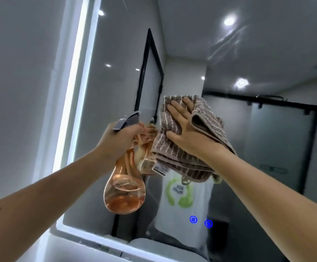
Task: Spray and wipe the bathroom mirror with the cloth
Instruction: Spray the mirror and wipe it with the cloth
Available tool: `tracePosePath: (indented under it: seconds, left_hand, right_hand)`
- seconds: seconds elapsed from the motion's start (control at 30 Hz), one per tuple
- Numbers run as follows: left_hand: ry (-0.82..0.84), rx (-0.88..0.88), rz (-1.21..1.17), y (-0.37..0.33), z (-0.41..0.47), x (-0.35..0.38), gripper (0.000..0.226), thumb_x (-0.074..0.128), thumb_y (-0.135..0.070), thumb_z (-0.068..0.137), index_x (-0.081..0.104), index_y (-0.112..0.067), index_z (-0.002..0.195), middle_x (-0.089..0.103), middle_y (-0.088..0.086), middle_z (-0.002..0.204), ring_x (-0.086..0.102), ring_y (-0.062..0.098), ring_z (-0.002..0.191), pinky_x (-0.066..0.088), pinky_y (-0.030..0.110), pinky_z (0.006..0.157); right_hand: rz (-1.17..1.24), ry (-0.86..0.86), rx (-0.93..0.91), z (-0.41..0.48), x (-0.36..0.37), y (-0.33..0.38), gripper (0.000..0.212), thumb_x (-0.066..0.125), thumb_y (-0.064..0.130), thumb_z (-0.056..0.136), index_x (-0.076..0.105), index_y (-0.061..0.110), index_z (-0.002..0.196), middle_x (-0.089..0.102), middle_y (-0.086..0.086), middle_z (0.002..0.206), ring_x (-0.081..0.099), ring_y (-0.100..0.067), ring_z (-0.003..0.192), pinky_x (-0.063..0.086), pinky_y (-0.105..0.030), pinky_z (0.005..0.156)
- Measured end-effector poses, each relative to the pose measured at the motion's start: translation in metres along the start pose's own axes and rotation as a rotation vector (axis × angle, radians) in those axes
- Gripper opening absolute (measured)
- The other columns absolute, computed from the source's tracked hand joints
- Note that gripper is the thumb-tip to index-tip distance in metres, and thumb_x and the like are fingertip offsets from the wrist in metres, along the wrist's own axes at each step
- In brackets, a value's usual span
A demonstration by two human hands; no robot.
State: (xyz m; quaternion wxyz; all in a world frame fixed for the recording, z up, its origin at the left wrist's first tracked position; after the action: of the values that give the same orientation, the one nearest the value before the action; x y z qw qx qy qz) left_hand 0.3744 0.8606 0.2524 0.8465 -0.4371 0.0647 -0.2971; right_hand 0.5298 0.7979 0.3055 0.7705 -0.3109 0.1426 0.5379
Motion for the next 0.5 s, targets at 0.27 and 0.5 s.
tracePosePath:
  seconds: [0.27, 0.5]
  left_hand:
    - [0.057, 0.037, -0.002, -0.014, 0.006, 0.014, 0.016, 0.053, -0.007, 0.083, 0.062, -0.014, 0.073, 0.068, 0.003, 0.078, 0.066, 0.016, 0.076, 0.053, 0.026, 0.07]
    - [0.089, 0.047, -0.007, -0.014, 0.005, 0.024, 0.017, 0.054, -0.006, 0.084, 0.063, -0.016, 0.072, 0.069, -0.002, 0.073, 0.066, 0.012, 0.072, 0.053, 0.024, 0.071]
  right_hand:
    - [0.025, -0.059, 0.098, -0.013, 0.002, -0.003, 0.075, 0.041, 0.05, 0.089, 0.001, 0.027, 0.147, -0.006, 0.012, 0.155, -0.017, -0.01, 0.14, -0.018, -0.035, 0.111]
    - [0.007, -0.036, 0.098, -0.021, 0.003, -0.004, 0.077, 0.046, 0.049, 0.087, 0.004, 0.027, 0.147, -0.002, 0.012, 0.155, -0.014, -0.011, 0.14, -0.016, -0.035, 0.112]
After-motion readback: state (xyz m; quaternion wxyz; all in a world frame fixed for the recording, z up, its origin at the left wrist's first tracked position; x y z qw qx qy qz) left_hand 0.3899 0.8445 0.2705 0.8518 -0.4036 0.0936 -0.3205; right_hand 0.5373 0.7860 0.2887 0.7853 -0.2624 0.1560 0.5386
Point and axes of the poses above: each hand's wrist, its own z-axis towards the middle knuckle, its own x-axis out of the palm, y = z × x, the point moved 5 cm from there along z, towards the middle knuckle
